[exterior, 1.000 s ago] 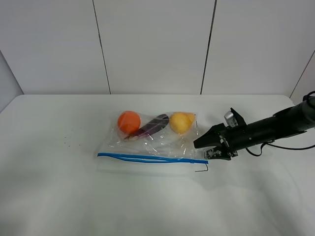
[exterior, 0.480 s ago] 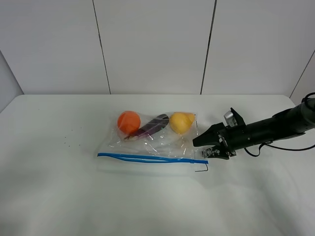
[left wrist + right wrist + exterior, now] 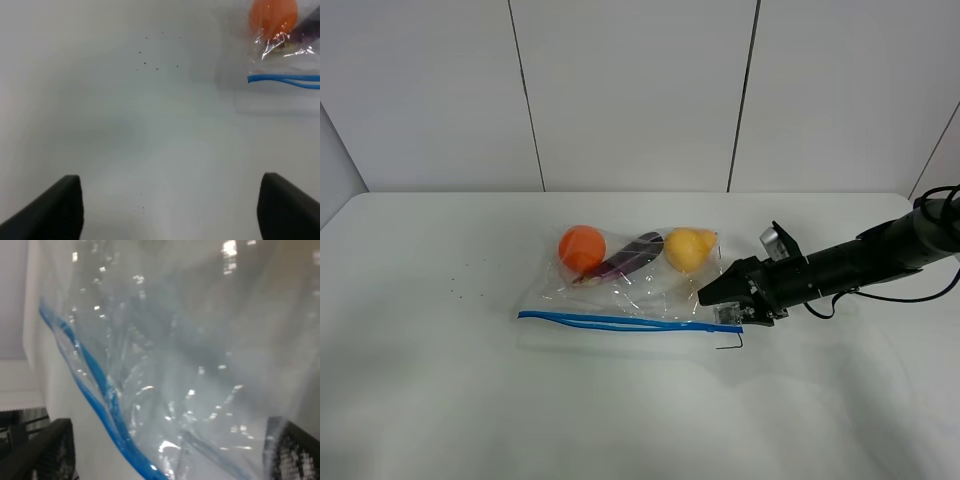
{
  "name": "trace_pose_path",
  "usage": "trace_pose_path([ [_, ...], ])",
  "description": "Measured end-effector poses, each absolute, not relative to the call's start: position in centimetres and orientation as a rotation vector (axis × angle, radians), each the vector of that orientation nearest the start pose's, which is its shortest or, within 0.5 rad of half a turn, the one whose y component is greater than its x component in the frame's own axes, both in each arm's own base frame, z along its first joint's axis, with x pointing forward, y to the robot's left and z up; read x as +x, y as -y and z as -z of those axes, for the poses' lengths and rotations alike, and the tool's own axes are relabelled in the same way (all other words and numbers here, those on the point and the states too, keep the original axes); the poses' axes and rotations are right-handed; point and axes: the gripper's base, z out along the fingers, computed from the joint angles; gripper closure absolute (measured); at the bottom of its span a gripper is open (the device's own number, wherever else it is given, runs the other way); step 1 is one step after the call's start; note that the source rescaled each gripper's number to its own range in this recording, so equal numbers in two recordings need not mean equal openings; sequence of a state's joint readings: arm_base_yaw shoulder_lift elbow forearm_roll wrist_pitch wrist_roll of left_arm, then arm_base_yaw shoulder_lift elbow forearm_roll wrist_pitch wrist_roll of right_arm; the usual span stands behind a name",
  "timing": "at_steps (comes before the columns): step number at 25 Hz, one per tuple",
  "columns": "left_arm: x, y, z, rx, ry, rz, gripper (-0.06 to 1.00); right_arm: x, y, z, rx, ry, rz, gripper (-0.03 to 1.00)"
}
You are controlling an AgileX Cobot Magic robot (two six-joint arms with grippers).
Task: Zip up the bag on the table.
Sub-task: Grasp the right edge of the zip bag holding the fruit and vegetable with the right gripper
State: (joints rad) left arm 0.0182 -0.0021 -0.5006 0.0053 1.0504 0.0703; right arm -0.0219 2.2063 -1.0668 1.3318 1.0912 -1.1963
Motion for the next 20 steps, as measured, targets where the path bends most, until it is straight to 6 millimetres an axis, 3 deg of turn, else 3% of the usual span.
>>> trace_pose_path([
  [6,-0.5,0.0,-27.8,0.053,-2.031,-0.062,0.02,35.0,-5.9,-7.4,-0.143,-2.592,-1.465,0.17],
  [15,-0.5,0.0,-27.8,0.053,-2.031,-0.062,0.02,34.9,-5.9,-7.4,-0.148,-2.592,-1.474,0.19],
  [20,-0.5,0.0,-27.8,0.053,-2.031,-0.062,0.02,34.8,-6.0,-6.5,-0.123,-2.609,-1.493,0.19],
])
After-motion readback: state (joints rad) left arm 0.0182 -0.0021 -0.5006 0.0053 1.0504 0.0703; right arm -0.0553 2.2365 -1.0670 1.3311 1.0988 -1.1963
